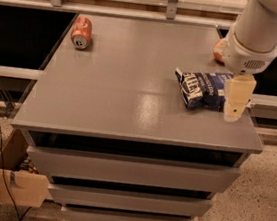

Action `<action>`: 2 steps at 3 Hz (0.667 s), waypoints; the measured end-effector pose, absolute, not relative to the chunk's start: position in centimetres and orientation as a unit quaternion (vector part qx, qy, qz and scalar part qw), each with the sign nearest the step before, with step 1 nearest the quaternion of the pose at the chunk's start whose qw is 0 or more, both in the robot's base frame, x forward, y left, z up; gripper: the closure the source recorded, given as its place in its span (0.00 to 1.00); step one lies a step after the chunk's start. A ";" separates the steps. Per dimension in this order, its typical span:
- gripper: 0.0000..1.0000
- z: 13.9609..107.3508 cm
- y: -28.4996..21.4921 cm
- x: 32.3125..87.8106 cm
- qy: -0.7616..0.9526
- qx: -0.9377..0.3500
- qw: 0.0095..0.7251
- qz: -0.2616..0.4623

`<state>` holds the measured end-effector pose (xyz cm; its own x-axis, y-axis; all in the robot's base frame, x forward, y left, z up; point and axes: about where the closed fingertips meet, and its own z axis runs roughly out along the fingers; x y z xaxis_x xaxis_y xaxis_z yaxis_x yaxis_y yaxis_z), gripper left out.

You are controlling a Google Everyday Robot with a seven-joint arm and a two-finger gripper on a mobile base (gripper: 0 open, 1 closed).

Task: Pick blue chip bag

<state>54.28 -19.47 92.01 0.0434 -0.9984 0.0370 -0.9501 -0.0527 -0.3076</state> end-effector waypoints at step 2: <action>0.00 89.4 -20.3 58.0 0.666 -0.731 0.068 -0.136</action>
Offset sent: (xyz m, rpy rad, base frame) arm 0.0569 -0.0137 -0.0456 -0.1015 0.0509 0.0413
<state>58.02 -20.32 89.43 0.0770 -0.9913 0.1072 -0.9541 -0.1044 -0.2805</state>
